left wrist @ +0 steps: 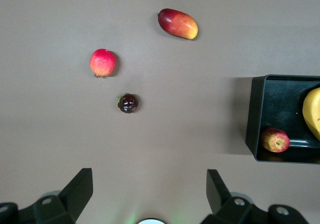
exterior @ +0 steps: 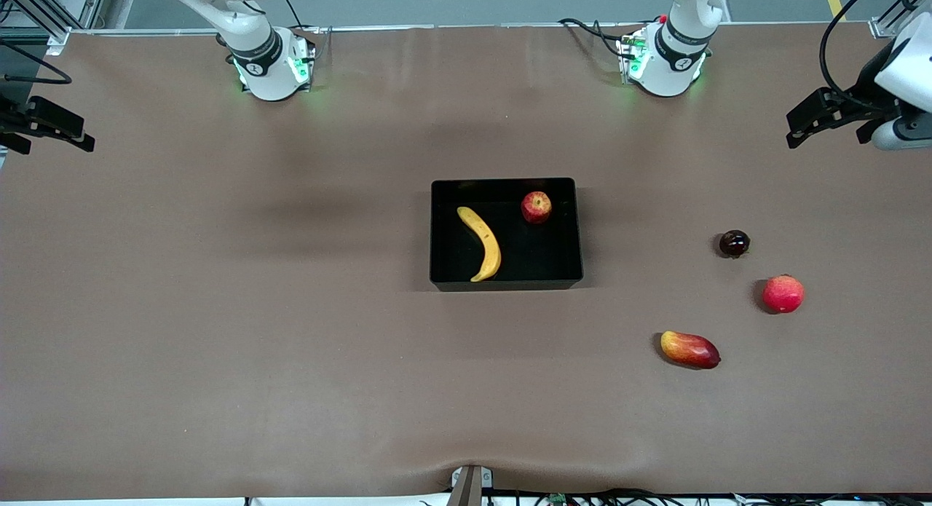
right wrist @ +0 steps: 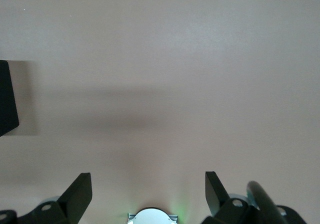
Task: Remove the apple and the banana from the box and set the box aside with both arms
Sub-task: 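Move the left gripper toward the black box, then lower the left gripper into the box and grasp the small apple, then lift the small apple out and set it beside the red apple, then reach into the box and grasp the yellow banana with the left gripper, then lift the banana with the left gripper while the right gripper approaches the box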
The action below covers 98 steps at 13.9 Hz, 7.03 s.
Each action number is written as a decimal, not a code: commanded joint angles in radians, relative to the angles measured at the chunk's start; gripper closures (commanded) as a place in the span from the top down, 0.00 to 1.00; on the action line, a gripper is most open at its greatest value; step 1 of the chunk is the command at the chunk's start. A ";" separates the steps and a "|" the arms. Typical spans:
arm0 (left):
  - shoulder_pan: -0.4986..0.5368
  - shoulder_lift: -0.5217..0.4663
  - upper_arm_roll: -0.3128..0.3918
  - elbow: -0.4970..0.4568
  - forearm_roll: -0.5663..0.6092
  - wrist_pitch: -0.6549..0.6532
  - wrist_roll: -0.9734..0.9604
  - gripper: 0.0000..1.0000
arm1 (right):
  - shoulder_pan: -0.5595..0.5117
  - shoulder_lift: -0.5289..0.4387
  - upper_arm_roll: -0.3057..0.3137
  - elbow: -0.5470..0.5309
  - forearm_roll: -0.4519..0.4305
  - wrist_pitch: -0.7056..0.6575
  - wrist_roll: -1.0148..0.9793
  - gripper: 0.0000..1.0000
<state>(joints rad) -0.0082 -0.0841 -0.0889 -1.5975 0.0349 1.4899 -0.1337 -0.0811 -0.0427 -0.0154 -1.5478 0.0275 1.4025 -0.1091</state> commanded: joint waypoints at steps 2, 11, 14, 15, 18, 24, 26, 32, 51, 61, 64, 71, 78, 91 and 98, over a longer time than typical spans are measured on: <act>0.001 0.023 -0.005 0.025 0.003 -0.016 -0.011 1.00 | -0.026 0.021 0.005 0.020 0.012 -0.010 -0.015 1.00; -0.156 0.228 -0.072 0.015 -0.006 0.140 -0.211 1.00 | -0.026 0.035 0.005 0.020 0.000 -0.010 -0.012 1.00; -0.298 0.340 -0.074 0.016 0.003 0.271 -0.377 1.00 | -0.040 0.058 0.005 0.020 -0.005 -0.007 -0.012 1.00; -0.347 0.374 -0.074 0.014 0.016 0.303 -0.430 1.00 | -0.040 0.075 0.005 0.020 -0.003 -0.005 -0.014 1.00; -0.465 0.472 -0.075 0.014 0.048 0.387 -0.596 1.00 | 0.003 0.093 0.011 0.014 -0.001 -0.019 -0.003 1.00; -0.556 0.540 -0.075 -0.220 0.056 0.620 -0.695 1.00 | 0.032 0.092 0.011 0.009 0.005 -0.037 0.002 1.00; -0.562 0.547 -0.075 -0.289 0.056 0.694 -0.695 1.00 | 0.034 0.092 0.011 0.003 0.006 -0.039 0.002 1.00; -0.564 0.607 -0.075 -0.329 0.056 0.702 -0.696 1.00 | 0.072 0.086 0.012 -0.008 0.009 -0.042 0.092 1.00; -0.201 0.474 -0.065 -0.005 0.057 0.317 -0.328 0.00 | 0.270 0.139 0.011 -0.015 0.107 0.082 0.347 1.00; 0.032 0.699 -0.064 -0.036 0.192 0.533 -0.219 0.00 | 0.293 0.147 0.012 -0.017 0.111 0.101 0.350 1.00; 0.050 0.753 -0.063 -0.036 0.236 0.558 -0.216 0.00 | 0.302 0.147 0.012 -0.017 0.111 0.115 0.365 1.00; 0.060 0.670 -0.072 -0.027 0.287 0.512 -0.201 1.00 | 0.317 0.155 0.011 -0.017 0.112 0.122 0.381 1.00; 0.048 0.517 -0.360 -0.035 0.177 0.389 -0.433 1.00 | 0.319 0.155 0.012 -0.018 0.112 0.125 0.381 1.00; -0.384 0.866 -0.408 0.042 0.301 0.765 -0.912 1.00 | 0.339 0.155 0.011 -0.028 0.111 0.127 0.413 1.00; -0.450 0.935 -0.353 0.027 0.338 0.806 -1.032 0.62 | 0.353 0.155 0.011 -0.029 0.111 0.128 0.421 1.00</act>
<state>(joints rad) -0.4441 0.8400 -0.4513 -1.5825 0.3428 2.2708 -1.1074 0.2544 0.1148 0.0017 -1.5693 0.1316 1.5215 0.2904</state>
